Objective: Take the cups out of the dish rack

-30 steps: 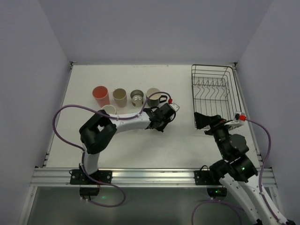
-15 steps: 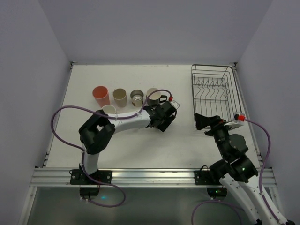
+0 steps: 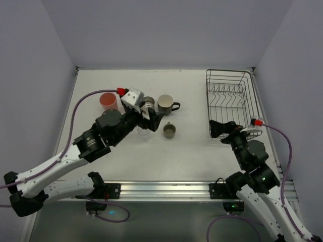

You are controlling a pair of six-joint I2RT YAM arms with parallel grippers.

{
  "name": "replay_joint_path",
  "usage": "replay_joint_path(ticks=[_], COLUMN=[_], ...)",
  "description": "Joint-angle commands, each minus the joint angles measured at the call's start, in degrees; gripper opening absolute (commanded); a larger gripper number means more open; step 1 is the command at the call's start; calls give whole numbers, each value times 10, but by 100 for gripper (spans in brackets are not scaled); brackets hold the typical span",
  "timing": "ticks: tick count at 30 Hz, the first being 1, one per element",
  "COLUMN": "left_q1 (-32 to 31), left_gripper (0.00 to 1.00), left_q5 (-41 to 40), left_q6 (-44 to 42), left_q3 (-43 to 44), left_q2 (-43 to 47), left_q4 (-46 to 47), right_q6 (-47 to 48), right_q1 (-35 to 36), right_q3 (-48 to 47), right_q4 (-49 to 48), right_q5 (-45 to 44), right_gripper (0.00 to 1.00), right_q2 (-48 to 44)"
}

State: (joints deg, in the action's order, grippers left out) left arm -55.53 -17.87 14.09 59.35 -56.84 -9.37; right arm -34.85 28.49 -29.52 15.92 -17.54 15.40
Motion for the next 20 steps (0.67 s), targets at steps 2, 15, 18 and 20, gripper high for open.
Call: replay_joint_path(ticks=[2, 15, 18, 20], left_q1=[0, 0, 0, 0], left_gripper=[100, 100, 100, 100], left_q5=[-14, -123, -121, -121], left_q6=[1, -57, -72, -71], left_q3=[-44, -33, -35, -36], left_q2=[113, 320, 340, 336], left_q4=[-6, -96, -99, -102], right_q6=[29, 135, 124, 120], right_q1=[-1, -1, 0, 0], right_q3=[-41, -182, -186, -188], right_q4=[-26, -74, -96, -106], right_q5=[-27, -81, -74, -63], right_gripper=[99, 99, 99, 99], right_q2=[0, -38, -34, -20])
